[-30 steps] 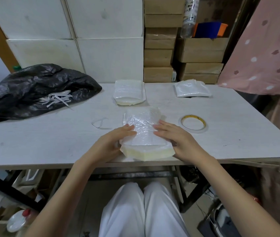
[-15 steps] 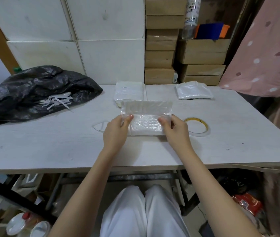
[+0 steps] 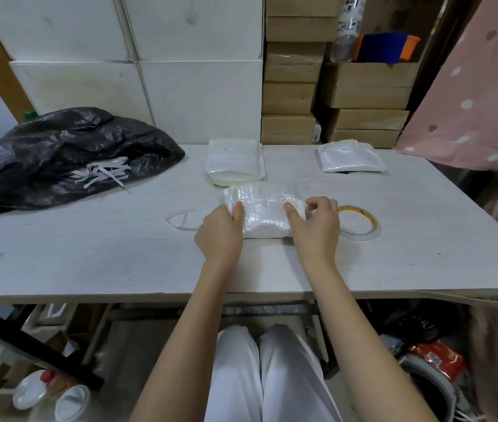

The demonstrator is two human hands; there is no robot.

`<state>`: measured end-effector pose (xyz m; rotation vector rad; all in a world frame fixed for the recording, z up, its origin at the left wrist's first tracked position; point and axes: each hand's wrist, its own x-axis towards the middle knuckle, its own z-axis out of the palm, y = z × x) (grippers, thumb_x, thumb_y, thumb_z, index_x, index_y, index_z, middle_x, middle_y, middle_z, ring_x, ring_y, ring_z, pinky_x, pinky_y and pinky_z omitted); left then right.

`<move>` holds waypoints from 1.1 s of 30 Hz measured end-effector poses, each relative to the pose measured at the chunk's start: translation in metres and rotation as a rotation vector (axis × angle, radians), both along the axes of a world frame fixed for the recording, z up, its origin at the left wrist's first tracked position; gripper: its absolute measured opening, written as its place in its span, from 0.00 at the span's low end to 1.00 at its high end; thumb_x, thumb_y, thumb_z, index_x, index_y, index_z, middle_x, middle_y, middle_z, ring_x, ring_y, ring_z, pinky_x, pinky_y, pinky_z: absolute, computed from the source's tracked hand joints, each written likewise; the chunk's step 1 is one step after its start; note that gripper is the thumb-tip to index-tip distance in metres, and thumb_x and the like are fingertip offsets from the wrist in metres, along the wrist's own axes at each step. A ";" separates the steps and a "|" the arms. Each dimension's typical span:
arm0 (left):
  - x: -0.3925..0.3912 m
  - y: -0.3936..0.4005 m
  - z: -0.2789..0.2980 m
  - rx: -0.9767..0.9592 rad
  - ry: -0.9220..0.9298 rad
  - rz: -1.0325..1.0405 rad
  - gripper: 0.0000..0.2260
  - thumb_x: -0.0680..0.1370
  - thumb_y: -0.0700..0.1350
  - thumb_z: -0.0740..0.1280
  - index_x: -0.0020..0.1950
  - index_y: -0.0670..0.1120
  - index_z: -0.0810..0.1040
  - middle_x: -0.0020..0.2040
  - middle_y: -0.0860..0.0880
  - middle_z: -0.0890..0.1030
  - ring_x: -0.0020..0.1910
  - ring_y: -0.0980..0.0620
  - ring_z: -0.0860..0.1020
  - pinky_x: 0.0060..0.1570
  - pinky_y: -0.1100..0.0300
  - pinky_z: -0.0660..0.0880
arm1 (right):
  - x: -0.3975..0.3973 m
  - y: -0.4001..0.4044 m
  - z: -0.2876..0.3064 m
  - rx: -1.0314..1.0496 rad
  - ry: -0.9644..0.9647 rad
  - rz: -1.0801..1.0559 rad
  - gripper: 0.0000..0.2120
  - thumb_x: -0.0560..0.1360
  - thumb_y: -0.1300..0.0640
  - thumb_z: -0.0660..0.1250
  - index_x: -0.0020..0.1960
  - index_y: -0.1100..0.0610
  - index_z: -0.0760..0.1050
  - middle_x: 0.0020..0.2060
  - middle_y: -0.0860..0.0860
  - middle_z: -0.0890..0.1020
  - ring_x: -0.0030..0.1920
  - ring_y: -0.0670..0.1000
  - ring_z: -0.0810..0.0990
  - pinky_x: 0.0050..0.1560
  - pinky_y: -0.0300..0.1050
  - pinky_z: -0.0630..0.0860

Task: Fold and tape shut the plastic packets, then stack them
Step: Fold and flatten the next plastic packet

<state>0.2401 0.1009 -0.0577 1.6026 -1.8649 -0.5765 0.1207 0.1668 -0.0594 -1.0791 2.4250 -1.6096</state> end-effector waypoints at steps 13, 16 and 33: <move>0.002 -0.005 0.004 0.046 -0.032 0.003 0.21 0.79 0.56 0.57 0.31 0.46 0.63 0.41 0.42 0.80 0.43 0.41 0.77 0.38 0.56 0.66 | 0.027 0.000 -0.012 0.327 0.818 0.424 0.24 0.79 0.53 0.47 0.68 0.61 0.71 0.67 0.55 0.73 0.69 0.53 0.69 0.71 0.48 0.59; 0.006 -0.003 0.015 0.026 0.013 0.003 0.17 0.79 0.55 0.60 0.43 0.41 0.74 0.49 0.40 0.81 0.50 0.40 0.77 0.42 0.54 0.68 | 0.025 0.001 -0.011 0.311 0.764 0.462 0.25 0.78 0.53 0.46 0.68 0.61 0.70 0.68 0.54 0.72 0.70 0.53 0.68 0.72 0.47 0.56; 0.011 0.030 -0.015 -0.141 -0.164 -0.639 0.37 0.72 0.65 0.35 0.77 0.47 0.42 0.77 0.52 0.41 0.73 0.62 0.37 0.72 0.63 0.36 | -0.004 0.029 0.018 0.272 0.190 0.773 0.27 0.81 0.58 0.51 0.77 0.51 0.42 0.75 0.42 0.42 0.74 0.40 0.40 0.74 0.38 0.41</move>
